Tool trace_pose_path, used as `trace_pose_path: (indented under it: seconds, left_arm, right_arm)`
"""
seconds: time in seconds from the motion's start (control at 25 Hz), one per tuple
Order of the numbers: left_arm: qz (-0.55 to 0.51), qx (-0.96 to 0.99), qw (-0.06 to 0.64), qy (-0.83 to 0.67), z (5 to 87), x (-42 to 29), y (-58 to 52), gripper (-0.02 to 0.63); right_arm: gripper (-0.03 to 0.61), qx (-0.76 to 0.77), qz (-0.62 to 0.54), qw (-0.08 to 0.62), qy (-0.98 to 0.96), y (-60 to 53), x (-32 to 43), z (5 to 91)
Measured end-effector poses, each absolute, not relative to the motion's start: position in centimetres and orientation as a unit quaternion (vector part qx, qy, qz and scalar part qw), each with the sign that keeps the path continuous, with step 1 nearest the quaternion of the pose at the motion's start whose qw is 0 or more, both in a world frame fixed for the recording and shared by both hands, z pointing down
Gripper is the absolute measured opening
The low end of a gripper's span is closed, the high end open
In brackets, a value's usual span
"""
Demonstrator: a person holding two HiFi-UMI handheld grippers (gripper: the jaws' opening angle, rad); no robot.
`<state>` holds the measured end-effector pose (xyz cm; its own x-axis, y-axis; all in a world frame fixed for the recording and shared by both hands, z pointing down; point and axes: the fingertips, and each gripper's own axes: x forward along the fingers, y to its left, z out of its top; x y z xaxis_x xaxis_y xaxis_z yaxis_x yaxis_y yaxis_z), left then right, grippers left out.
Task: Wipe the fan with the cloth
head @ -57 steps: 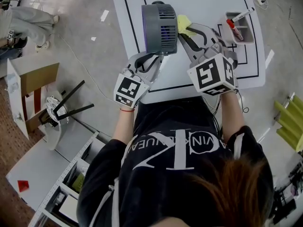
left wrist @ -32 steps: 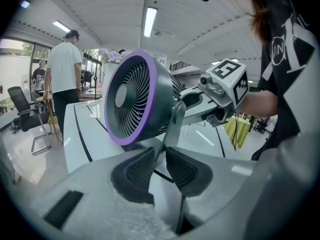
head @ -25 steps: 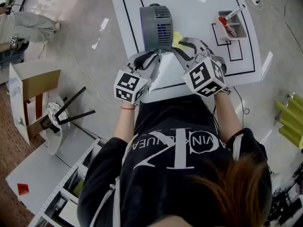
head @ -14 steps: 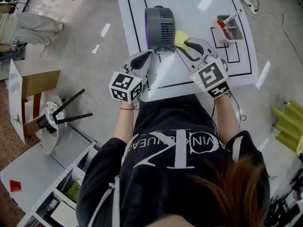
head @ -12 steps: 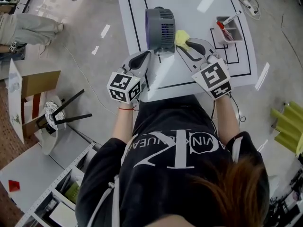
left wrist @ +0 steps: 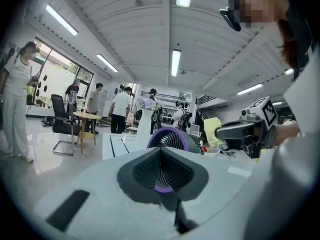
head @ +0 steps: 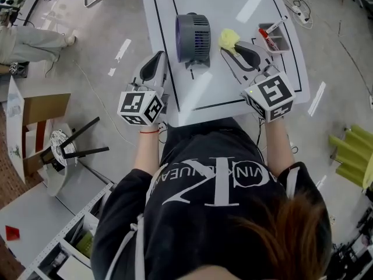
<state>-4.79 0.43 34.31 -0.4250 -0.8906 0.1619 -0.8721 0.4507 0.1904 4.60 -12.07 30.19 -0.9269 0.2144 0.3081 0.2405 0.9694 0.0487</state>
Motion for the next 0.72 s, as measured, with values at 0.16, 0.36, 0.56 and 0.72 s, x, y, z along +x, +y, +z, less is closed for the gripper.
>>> trace_pose_path:
  seconds: [0.16,0.36,0.56,0.72]
  left_arm:
    - [-0.05,0.515,0.087,-0.851,31.7,-5.3,0.4,0.011]
    - [-0.063,0.508,0.063,-0.857,29.4,-5.4,0.5,0.011]
    - [-0.076,0.498,0.056,-0.862,28.3,-5.5,0.7,0.011]
    - [-0.075,0.494,0.045,-0.865,27.3,-5.8,1.2,0.011]
  right_arm:
    - [0.069,-0.105,-0.046,0.141,-0.983,-12.6,5.2,29.1]
    - [0.069,-0.09,-0.036,0.123,-0.988,-13.3,5.7,28.0]
    - [0.069,-0.083,-0.025,0.107,-0.99,-13.7,6.1,27.2]
    - [0.069,-0.079,-0.025,0.099,-0.992,-13.6,6.1,26.7]
